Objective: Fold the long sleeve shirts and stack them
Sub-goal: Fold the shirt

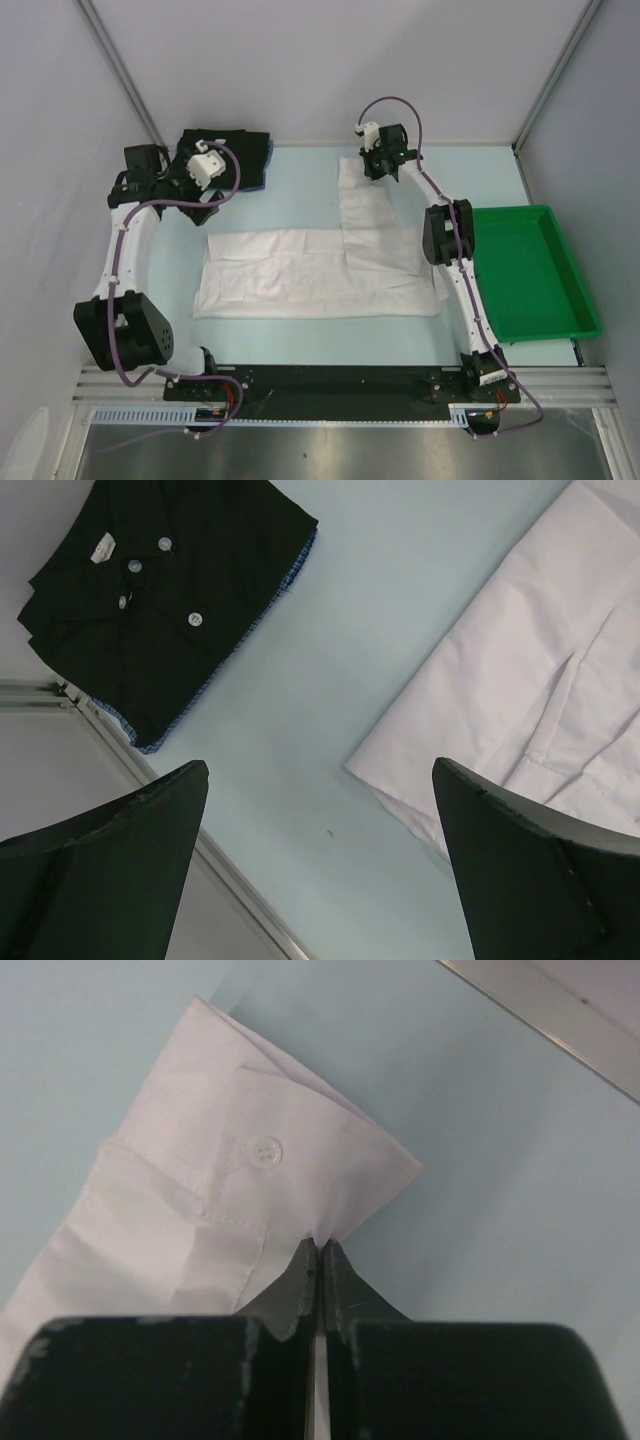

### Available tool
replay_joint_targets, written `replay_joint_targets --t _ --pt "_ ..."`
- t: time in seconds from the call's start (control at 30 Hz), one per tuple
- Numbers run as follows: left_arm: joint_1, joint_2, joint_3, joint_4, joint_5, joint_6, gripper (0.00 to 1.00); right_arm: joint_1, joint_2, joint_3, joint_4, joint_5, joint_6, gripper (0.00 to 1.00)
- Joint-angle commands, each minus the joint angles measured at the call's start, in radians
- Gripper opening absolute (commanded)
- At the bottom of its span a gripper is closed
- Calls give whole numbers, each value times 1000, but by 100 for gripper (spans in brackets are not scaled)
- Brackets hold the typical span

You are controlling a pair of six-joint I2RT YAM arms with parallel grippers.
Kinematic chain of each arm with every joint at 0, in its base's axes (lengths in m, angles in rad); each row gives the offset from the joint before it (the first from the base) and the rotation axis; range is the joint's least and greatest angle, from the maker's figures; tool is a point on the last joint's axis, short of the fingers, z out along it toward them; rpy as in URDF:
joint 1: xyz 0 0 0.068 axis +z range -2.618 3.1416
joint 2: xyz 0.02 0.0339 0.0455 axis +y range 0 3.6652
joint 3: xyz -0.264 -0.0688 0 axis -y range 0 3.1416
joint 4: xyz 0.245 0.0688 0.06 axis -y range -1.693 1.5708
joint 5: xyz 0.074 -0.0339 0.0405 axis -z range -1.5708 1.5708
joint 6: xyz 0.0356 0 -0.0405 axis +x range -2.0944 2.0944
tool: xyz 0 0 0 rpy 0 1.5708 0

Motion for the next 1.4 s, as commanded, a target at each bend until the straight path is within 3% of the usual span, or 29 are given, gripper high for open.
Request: replay_joint_targets --t 0.0,0.27,0.5,0.67,1.03,1.27,1.33,1.37 --pt "-3 -47 -7 82 17 -116 99 1 -35 -65 -66 -13 -51 0" --pt "-45 27 139 143 288 -376 99 7 -446 -468 253 -290 47 0" --pt "-267 120 278 186 252 -497 100 50 -756 -771 431 -338 70 0" --pt "-353 152 285 323 296 -586 99 92 -947 -933 519 -378 58 0" --pt "-458 191 305 311 293 -615 99 211 -1187 -1156 539 -360 -108 0" --pt "-497 183 271 231 413 -611 98 252 -1246 -1199 516 -295 -145 0" --pt "-507 171 246 229 413 -609 92 258 -1268 -1211 523 -283 -140 0" --pt "-514 169 243 228 420 -612 80 263 -1278 -1231 528 -281 -143 0"
